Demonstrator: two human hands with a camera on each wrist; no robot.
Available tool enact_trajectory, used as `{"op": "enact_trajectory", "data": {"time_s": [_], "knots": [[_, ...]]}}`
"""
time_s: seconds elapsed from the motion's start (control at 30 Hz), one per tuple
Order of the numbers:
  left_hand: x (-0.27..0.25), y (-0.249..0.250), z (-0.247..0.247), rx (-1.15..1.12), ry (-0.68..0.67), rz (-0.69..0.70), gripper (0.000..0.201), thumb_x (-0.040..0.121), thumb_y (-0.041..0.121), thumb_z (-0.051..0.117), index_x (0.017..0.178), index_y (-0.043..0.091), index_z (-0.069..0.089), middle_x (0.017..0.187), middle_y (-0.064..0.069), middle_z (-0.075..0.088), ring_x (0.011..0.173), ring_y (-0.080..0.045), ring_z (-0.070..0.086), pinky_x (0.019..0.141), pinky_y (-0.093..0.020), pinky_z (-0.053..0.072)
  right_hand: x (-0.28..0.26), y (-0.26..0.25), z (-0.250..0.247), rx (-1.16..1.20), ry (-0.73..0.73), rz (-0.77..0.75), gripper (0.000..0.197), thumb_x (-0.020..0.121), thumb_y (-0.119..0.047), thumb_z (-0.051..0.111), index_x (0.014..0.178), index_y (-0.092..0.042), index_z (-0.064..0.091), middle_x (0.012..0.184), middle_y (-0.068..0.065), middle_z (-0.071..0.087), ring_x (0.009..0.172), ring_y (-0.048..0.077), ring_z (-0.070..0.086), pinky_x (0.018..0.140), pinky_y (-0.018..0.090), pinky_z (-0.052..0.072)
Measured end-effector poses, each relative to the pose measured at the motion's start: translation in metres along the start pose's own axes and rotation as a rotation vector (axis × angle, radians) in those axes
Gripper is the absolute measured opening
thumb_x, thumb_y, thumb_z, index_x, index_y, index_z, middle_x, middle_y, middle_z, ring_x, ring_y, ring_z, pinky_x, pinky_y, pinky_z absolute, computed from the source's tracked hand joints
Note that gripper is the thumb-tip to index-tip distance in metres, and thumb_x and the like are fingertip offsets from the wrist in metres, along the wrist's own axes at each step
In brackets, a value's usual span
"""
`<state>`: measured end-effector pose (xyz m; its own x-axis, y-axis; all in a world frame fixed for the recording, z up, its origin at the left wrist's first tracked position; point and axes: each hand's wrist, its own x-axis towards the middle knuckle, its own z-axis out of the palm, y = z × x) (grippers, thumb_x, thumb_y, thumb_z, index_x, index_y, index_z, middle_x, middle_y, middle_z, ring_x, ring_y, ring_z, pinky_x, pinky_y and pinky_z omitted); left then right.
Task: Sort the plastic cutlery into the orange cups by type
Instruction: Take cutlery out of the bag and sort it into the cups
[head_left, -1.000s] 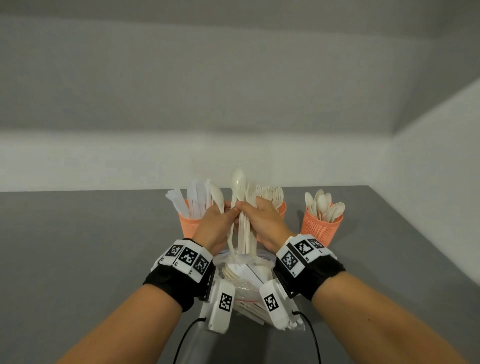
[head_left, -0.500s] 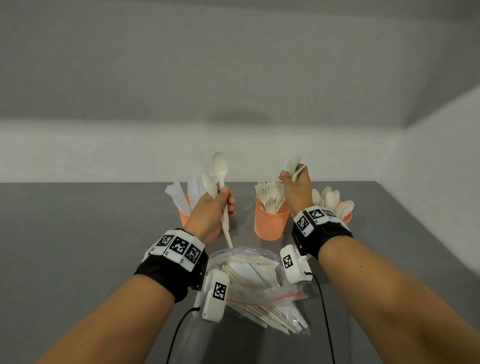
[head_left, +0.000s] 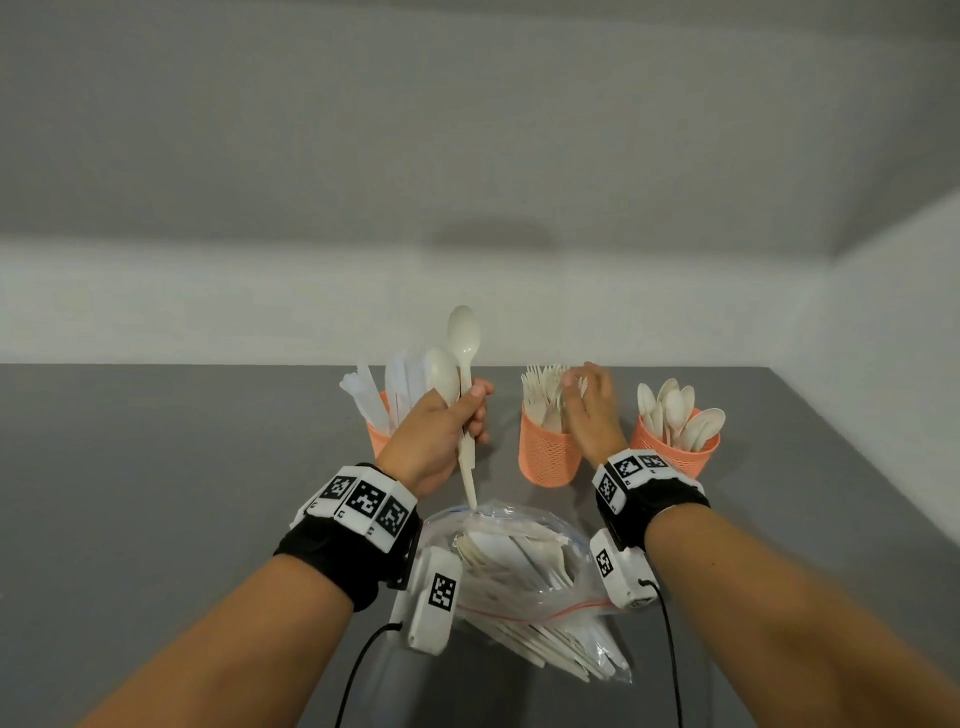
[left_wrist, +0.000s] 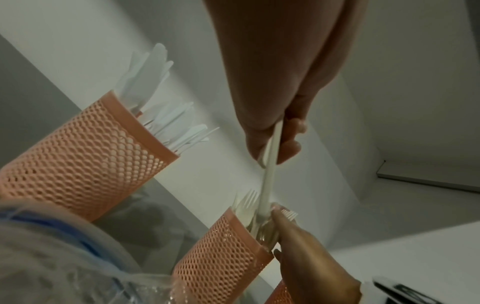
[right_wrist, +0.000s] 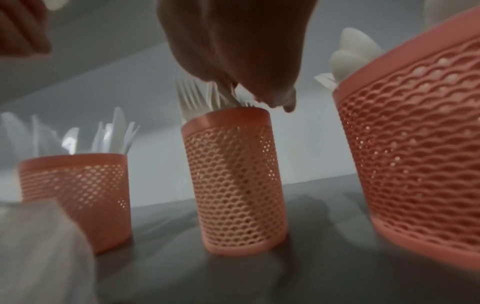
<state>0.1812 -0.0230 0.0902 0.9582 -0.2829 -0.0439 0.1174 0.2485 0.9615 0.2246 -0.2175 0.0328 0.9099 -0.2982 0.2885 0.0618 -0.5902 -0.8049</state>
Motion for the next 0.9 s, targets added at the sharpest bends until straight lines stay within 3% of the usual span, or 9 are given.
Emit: {"op": "enact_trajectory", "data": {"time_s": [0.1, 0.17, 0.27, 0.37, 0.47, 0.6, 0.7, 0.8, 0.9], "knots": [[-0.002, 0.0, 0.003, -0.022, -0.053, -0.022, 0.018, 0.098, 0.012, 0.04, 0.088, 0.009, 0.055, 0.065, -0.001, 0.037, 0.042, -0.004, 0.036, 0.044, -0.016, 0.038, -0.007, -0.001, -0.004, -0.18, -0.085, -0.027, 0.053, 0.097, -0.03, 0.043, 0.144, -0.011, 0.029, 0.153, 0.016, 0.023, 0.143, 0.031, 0.021, 0.117, 0.048, 0.018], [-0.003, 0.0, 0.008, 0.002, -0.085, -0.015, 0.018, 0.098, 0.011, 0.041, 0.088, 0.009, 0.055, 0.065, -0.001, 0.037, 0.041, -0.003, 0.034, 0.041, -0.015, 0.034, -0.013, -0.018, -0.013, -0.107, -0.021, -0.084, 0.058, 0.096, -0.03, 0.045, 0.147, -0.014, 0.022, 0.154, 0.013, 0.02, 0.144, 0.028, 0.018, 0.118, 0.046, 0.018], [-0.003, -0.004, 0.02, 0.076, -0.131, 0.006, 0.018, 0.097, 0.012, 0.044, 0.084, 0.009, 0.056, 0.061, 0.001, 0.037, 0.041, -0.003, 0.033, 0.041, -0.015, 0.032, -0.028, -0.061, -0.027, 0.105, 0.122, -0.213, 0.047, 0.096, -0.024, 0.046, 0.141, -0.015, 0.032, 0.14, 0.009, 0.036, 0.132, 0.02, 0.035, 0.109, 0.031, 0.03], [-0.006, -0.01, 0.037, 0.154, -0.173, 0.024, 0.019, 0.096, 0.007, 0.046, 0.078, 0.006, 0.053, 0.055, 0.001, 0.037, 0.043, -0.005, 0.034, 0.043, -0.016, 0.033, -0.046, -0.098, -0.034, 0.327, -0.047, -0.165, 0.046, 0.094, -0.029, 0.051, 0.136, -0.019, 0.035, 0.121, 0.005, 0.05, 0.106, 0.016, 0.053, 0.089, 0.024, 0.044], [-0.005, -0.017, 0.053, 0.355, -0.171, 0.056, 0.024, 0.091, -0.006, 0.041, 0.072, 0.006, 0.047, 0.052, -0.002, 0.037, 0.045, -0.01, 0.035, 0.041, -0.017, 0.033, -0.061, -0.106, -0.039, 0.091, -0.102, -0.241, 0.047, 0.091, -0.028, 0.056, 0.133, -0.015, 0.04, 0.118, 0.011, 0.059, 0.099, 0.019, 0.057, 0.086, 0.03, 0.046], [-0.004, -0.027, 0.071, 0.64, -0.01, 0.221, 0.027, 0.094, 0.002, 0.043, 0.08, 0.026, 0.042, 0.069, 0.008, 0.045, 0.065, -0.012, 0.049, 0.053, -0.014, 0.043, -0.082, -0.105, -0.055, -0.209, -0.092, -0.302, 0.039, 0.093, -0.032, 0.051, 0.126, -0.012, 0.042, 0.111, 0.011, 0.06, 0.098, 0.027, 0.056, 0.078, 0.034, 0.043], [-0.006, -0.031, 0.089, 0.714, 0.066, 0.377, 0.014, 0.091, 0.014, 0.043, 0.079, 0.02, 0.044, 0.073, 0.012, 0.044, 0.067, -0.007, 0.046, 0.066, -0.015, 0.043, -0.089, -0.099, -0.063, -0.254, -0.175, -0.258, 0.032, 0.097, -0.028, 0.041, 0.123, -0.01, 0.04, 0.106, 0.016, 0.064, 0.097, 0.032, 0.06, 0.078, 0.037, 0.046], [-0.009, -0.027, 0.111, 0.904, -0.002, 0.5, 0.013, 0.085, -0.001, 0.047, 0.084, 0.012, 0.044, 0.065, 0.009, 0.041, 0.061, -0.008, 0.043, 0.053, -0.008, 0.036, -0.083, -0.091, -0.073, -0.167, -0.197, -0.12, 0.026, 0.099, -0.017, 0.03, 0.119, -0.005, 0.042, 0.105, 0.02, 0.065, 0.098, 0.034, 0.061, 0.084, 0.038, 0.048], [-0.015, -0.031, 0.115, 0.84, -0.049, 0.476, 0.028, 0.076, -0.007, 0.056, 0.102, 0.004, 0.05, 0.077, 0.007, 0.048, 0.074, -0.01, 0.05, 0.061, -0.006, 0.041, -0.077, -0.085, -0.093, -0.128, -0.286, -0.068, 0.027, 0.099, -0.014, 0.034, 0.122, -0.006, 0.046, 0.095, 0.016, 0.063, 0.081, 0.023, 0.057, 0.072, 0.03, 0.044]]}}
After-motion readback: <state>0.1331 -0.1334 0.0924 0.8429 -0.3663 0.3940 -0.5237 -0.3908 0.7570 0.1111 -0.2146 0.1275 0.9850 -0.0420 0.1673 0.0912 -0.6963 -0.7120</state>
